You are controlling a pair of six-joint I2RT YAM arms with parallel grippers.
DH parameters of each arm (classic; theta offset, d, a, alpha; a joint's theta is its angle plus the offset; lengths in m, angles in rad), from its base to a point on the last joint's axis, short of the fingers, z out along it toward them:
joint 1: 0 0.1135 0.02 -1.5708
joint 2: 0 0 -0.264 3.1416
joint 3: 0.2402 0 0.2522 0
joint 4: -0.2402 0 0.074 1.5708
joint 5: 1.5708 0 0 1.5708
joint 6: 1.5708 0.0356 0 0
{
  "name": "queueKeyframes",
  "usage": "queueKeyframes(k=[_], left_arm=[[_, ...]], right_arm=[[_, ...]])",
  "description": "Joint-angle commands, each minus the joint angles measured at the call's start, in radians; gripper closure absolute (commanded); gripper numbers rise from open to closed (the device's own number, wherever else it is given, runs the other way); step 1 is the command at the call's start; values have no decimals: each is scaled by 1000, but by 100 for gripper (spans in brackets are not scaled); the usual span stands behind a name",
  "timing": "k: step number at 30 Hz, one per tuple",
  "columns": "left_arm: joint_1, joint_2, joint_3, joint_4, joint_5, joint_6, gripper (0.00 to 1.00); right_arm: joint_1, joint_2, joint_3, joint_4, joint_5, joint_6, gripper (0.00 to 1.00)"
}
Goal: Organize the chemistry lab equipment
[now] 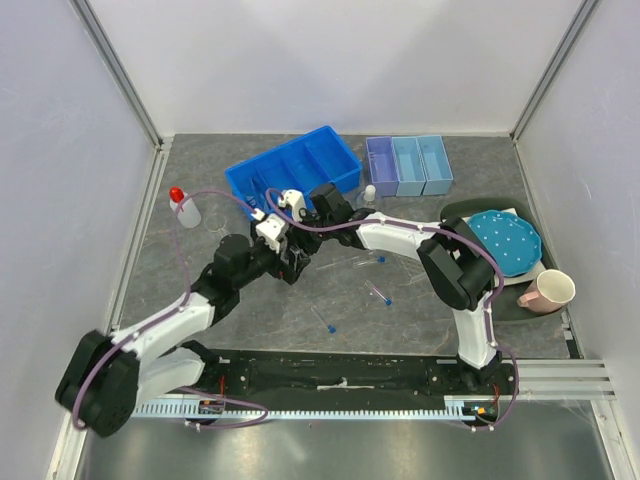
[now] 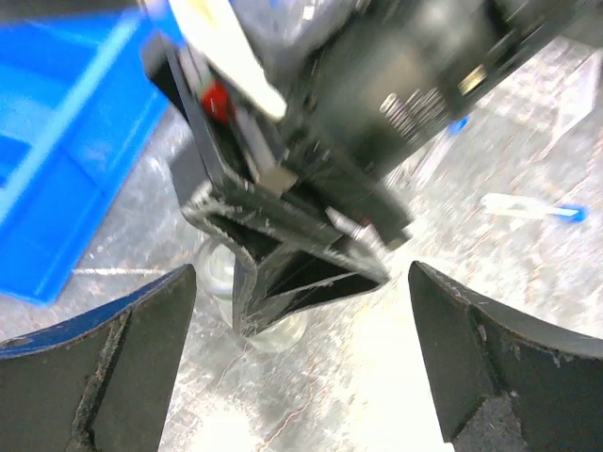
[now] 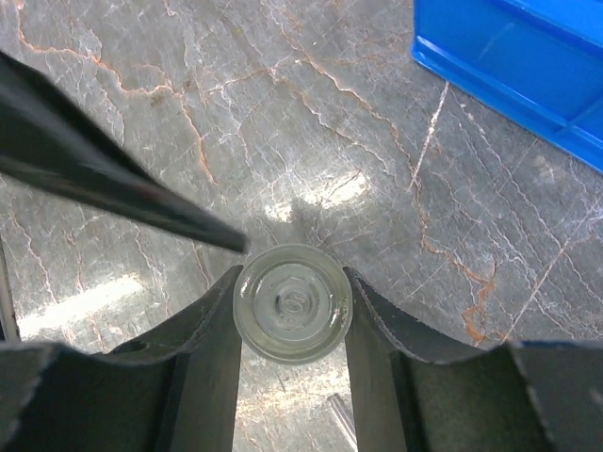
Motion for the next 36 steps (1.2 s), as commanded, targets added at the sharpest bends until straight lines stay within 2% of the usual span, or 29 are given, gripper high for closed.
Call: queueKeyframes(k=[1, 5, 9, 14, 21, 27, 33, 34, 36], left_arm=[[-6, -192, -2, -73, -6, -86, 0], [-6, -295, 51, -260, -50, -155, 0], [-4, -316, 142, -455, -88, -224, 0], [-4, -318, 214, -595, -82, -295, 0], [-1, -350, 257, -710, -85, -340, 0], [-1, -416, 233, -736, -91, -364, 0], [0, -456, 208, -745, -98, -405, 0], [0, -456, 206, -745, -96, -413, 0], [2, -453, 205, -747, -87, -419, 0]], right_arm=[[14, -2, -50, -63, 34, -66, 73], [18, -27, -79, -71, 31, -109, 72], [18, -59, -102, -77, 40, -141, 71], [18, -86, -139, -86, 22, -199, 69], [18, -111, -152, -123, 3, -273, 56], [18, -125, -159, -146, -4, -308, 47], [18, -171, -184, -160, -24, -330, 30], [18, -177, -184, -165, -24, -336, 25], [17, -194, -182, -178, -26, -341, 21]])
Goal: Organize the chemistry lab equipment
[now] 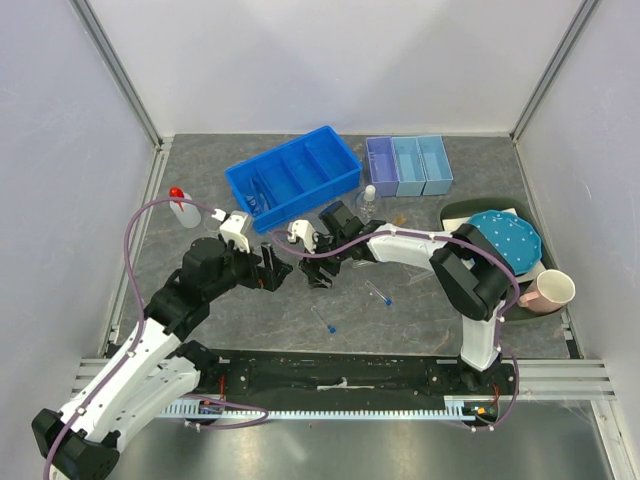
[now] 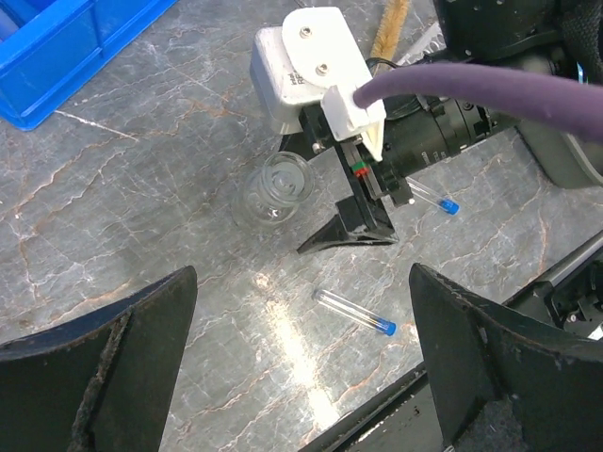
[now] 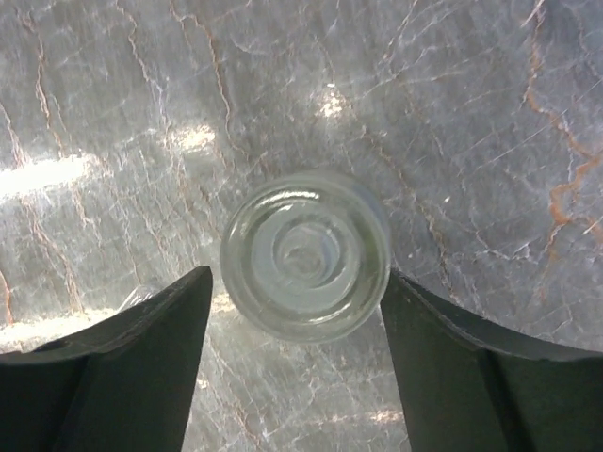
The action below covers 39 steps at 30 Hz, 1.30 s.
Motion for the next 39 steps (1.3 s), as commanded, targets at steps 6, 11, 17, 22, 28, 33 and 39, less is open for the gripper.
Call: queueKeyframes(k=[6, 11, 17, 22, 28, 33, 39], left_arm=[[5, 14, 8, -5, 30, -64, 0], [8, 33, 26, -16, 39, -86, 0], [11, 200, 140, -88, 76, -75, 0], [11, 416, 282, -151, 85, -63, 1], [0, 602, 427, -194, 105, 8, 4], [-26, 763, 502, -237, 48, 46, 5], [-95, 915, 571, -267, -18, 51, 6]], right_arm=[[-3, -154, 5, -60, -14, -52, 9], [-33, -233, 40, -192, 12, -140, 3], [-179, -337, 138, -442, -121, -266, 2], [-294, -432, 96, -470, -268, -254, 2], [-451, -510, -46, -346, -402, -214, 2], [-507, -530, -77, -344, -410, -231, 2], [-534, -534, -115, -336, -445, -240, 2]])
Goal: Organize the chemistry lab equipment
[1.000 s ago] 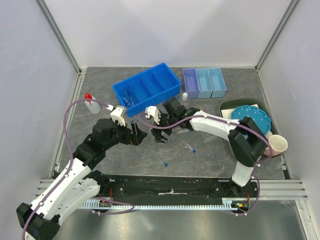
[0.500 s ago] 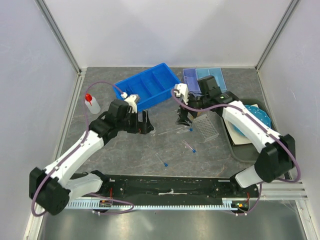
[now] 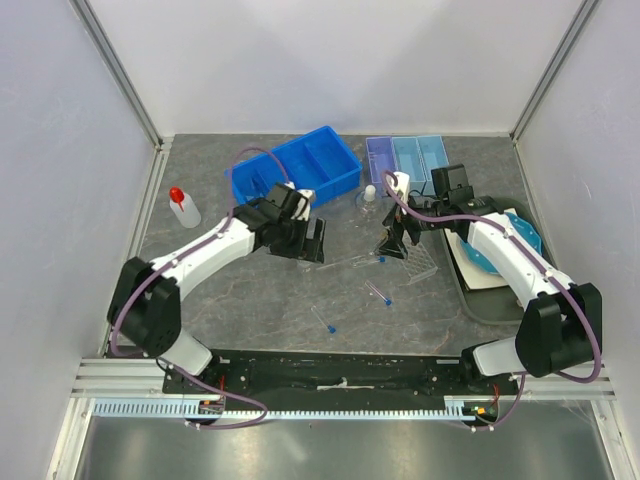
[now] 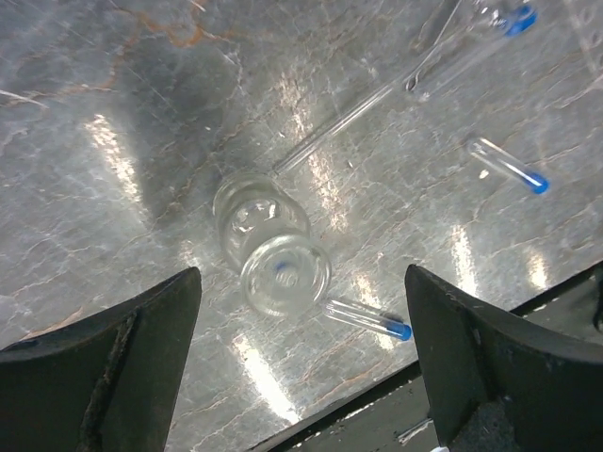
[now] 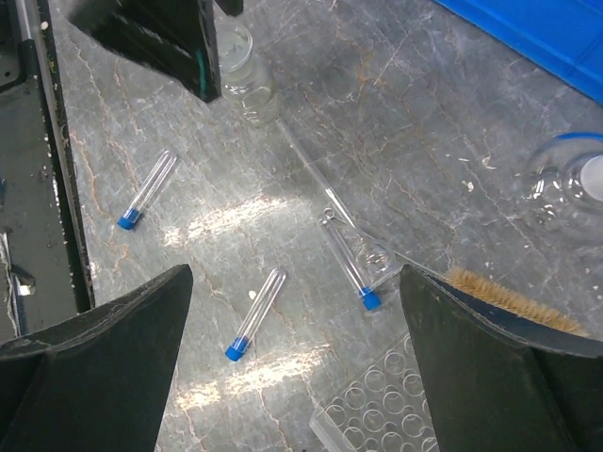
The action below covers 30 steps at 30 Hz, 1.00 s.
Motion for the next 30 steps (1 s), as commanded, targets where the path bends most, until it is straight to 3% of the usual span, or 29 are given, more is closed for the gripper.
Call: queueKeyframes(k=[1, 4, 6, 9, 20, 21, 24, 26, 27, 30], left_arm=[[-51, 97, 87, -56, -70, 43, 6], [-77, 169, 137, -102, -137, 52, 8], [-85, 206, 169, -125, -155, 58, 20], [-96, 262, 197, -160, -163, 61, 25], [-119, 295, 203, -171, -210, 35, 34], [-119, 294, 205, -172, -210, 37, 37], [-119, 282, 211, -174, -212, 43, 62], [-119, 274, 212, -174, -219, 58, 68], [-119, 269, 214, -174, -224, 63, 77], [-114, 239, 231, -180, -232, 87, 82]], right_arm=[[-12, -20, -13, 37, -76, -30, 2], [-12, -14, -14, 33, -77, -39, 2], [-12, -14, -17, 28, -80, -45, 2], [-12, -12, -14, 17, -82, -53, 2], [-14, 5, -8, -4, -82, -73, 2], [-14, 6, -8, -4, -82, -73, 2], [-17, 9, -8, -6, -82, -73, 2], [-20, 11, -8, -9, -85, -76, 2], [-18, 9, -8, -9, -89, -78, 2], [-23, 6, -8, -12, -93, -79, 2]])
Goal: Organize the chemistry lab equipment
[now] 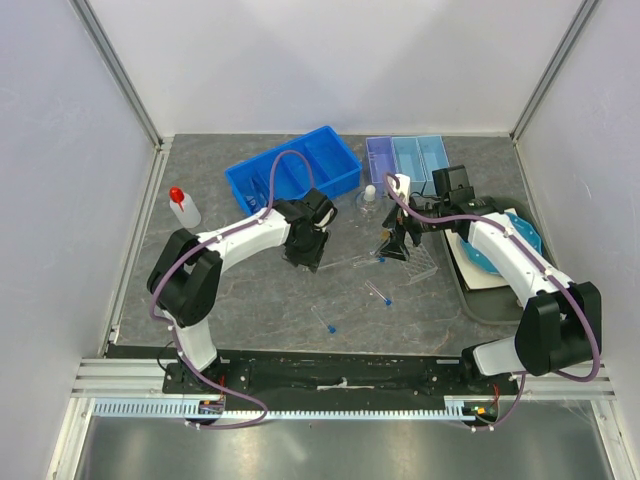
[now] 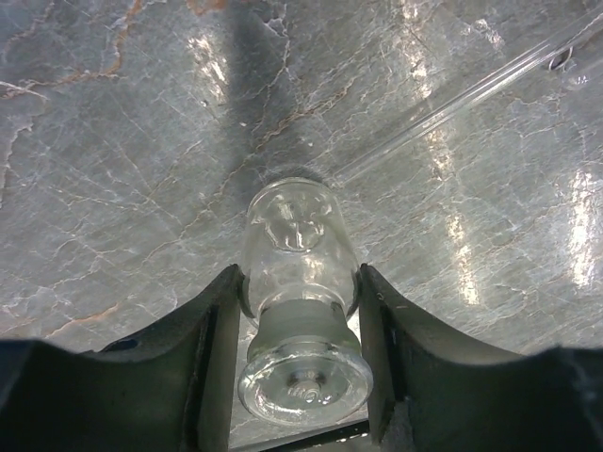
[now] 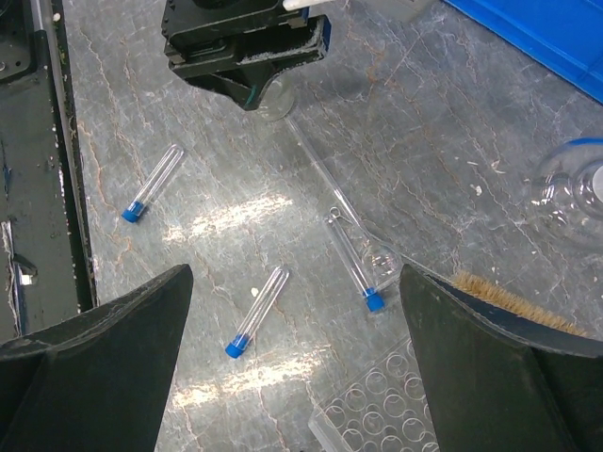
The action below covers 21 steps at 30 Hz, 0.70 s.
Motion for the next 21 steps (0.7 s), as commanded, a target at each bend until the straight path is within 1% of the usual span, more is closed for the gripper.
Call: queueKeyframes(k=[1, 3, 6, 10, 13, 17, 18, 19, 21], left_arm=[[7, -70, 68, -19, -24, 56, 82], [19, -84, 113, -38, -22, 84, 83], [68, -100, 199, -77, 10, 125, 84], [189, -61, 343, -128, 80, 179, 85], [266, 6, 504, -159, 122, 208, 85], [346, 110, 664, -177, 145, 239, 85], [360, 168, 701, -189, 146, 245, 85], [380, 196, 776, -196, 148, 257, 85], [395, 291, 854, -223, 142, 268, 85]], right_arm=[[-10, 1, 6, 7, -48, -31, 2], [-14, 1, 4, 6, -50, -33, 2], [-13, 2, 4, 4, -50, -35, 2], [-16, -1, 4, 3, -56, -36, 2], [-16, -1, 6, -2, -56, -44, 2], [-16, 7, 11, -25, -65, -65, 2], [-16, 10, 12, -25, -68, -65, 2], [-16, 11, 12, -25, -70, -67, 2], [-16, 11, 12, -29, -74, -67, 2]])
